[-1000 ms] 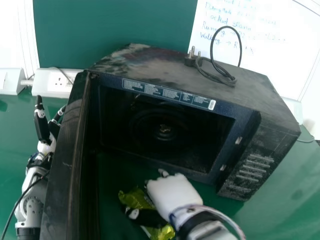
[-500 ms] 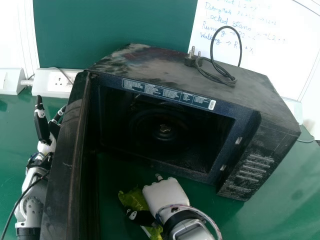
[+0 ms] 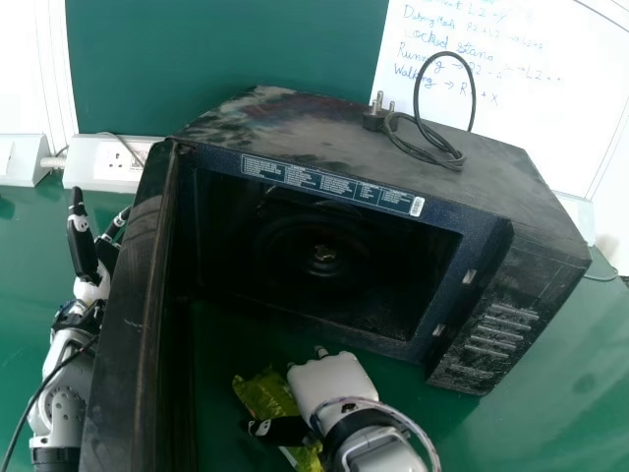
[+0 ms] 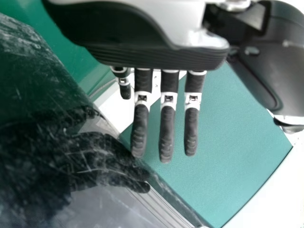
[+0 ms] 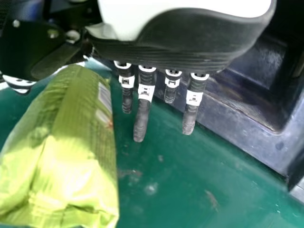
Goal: Put biscuit inside oven
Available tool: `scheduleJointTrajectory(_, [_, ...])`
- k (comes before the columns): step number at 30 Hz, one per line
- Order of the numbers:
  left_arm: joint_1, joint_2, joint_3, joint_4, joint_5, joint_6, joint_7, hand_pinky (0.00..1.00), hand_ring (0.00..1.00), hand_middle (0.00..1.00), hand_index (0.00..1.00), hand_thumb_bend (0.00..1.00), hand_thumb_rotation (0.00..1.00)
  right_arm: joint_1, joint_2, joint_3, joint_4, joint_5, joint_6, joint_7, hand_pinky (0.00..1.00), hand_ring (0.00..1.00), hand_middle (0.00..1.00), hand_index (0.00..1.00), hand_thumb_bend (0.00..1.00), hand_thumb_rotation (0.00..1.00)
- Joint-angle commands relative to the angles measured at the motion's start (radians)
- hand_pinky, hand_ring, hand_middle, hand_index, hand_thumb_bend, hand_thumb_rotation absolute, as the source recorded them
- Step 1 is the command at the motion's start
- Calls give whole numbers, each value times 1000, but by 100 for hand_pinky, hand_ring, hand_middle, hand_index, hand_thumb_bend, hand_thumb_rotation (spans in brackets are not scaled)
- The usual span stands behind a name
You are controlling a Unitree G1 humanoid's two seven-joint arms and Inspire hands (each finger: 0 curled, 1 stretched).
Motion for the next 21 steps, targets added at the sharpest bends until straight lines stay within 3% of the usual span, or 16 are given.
scheduleJointTrajectory(1, [-3,7,-5,-3,-6,-2,-16,24,32,42,49,52,9,1,4,-43,21,53,28,67,75,88,93,91,88,41])
scheduleJointTrajectory(6, [-5,5,-5,-5,-4,0,-10,24,32,42,49,52,9,12,-30,-53,45,73,31,39,74,85,90,90,85,32])
scheduleJointTrajectory(10, [-7,6,-4,-5,-3,3,-3,24,31,42,49,52,8,51,-48,-29,63,78,22,-31,68,81,87,87,72,19])
scheduleJointTrajectory(13, [-8,9,-5,1,-4,0,-15,24,32,42,49,52,8,54,-42,-16,66,76,31,-31,71,85,89,85,75,13])
scheduleJointTrajectory(21, [-8,9,-4,-5,-8,6,-8,24,32,42,49,52,8,37,-63,-3,129,57,38,-40,73,85,90,87,73,10])
